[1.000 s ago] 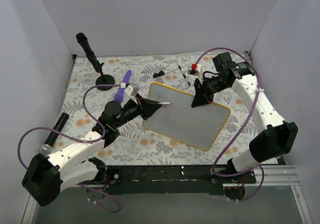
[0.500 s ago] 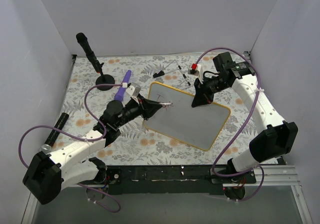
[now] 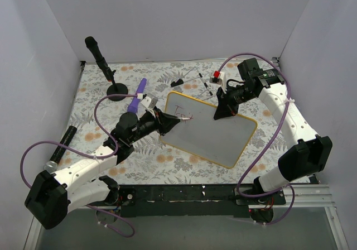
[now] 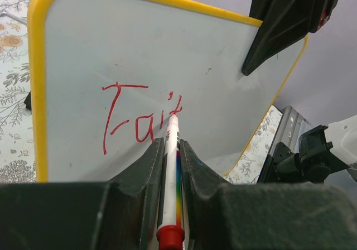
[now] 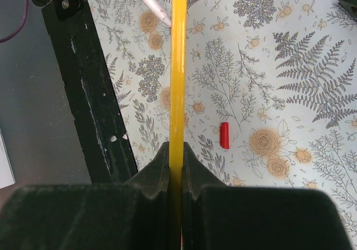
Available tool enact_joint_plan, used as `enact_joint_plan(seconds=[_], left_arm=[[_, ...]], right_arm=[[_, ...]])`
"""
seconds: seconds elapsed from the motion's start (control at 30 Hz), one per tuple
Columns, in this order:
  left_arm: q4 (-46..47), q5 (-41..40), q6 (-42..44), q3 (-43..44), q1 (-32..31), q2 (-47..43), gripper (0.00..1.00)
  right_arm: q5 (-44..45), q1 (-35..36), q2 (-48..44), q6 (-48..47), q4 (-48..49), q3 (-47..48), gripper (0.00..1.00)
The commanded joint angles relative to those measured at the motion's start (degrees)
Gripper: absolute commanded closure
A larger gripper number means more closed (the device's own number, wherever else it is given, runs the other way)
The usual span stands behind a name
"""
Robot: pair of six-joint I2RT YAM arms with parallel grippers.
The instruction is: Write a sentence on the whiteboard
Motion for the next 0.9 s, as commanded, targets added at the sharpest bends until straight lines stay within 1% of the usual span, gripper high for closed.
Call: enact_joint_plan(seconds=[0.0, 0.43, 0.87], left_arm=[[-2.0, -1.6, 1.4, -1.2, 0.1, -1.3, 1.0], [-1.5, 0.1, 1.1, -1.4, 0.1, -0.2, 1.0], [-0.2, 1.7, 0.6, 0.3, 0.1, 1.9, 1.0]], right_arm=[[-6.1, 0.2, -1.5, -1.1, 2.1, 0.9, 0.99], [-6.1, 0.2, -1.4, -1.1, 2.1, 0.9, 0.99], [-6.1, 0.2, -1.4, -1.1, 2.1, 0.9, 0.99]])
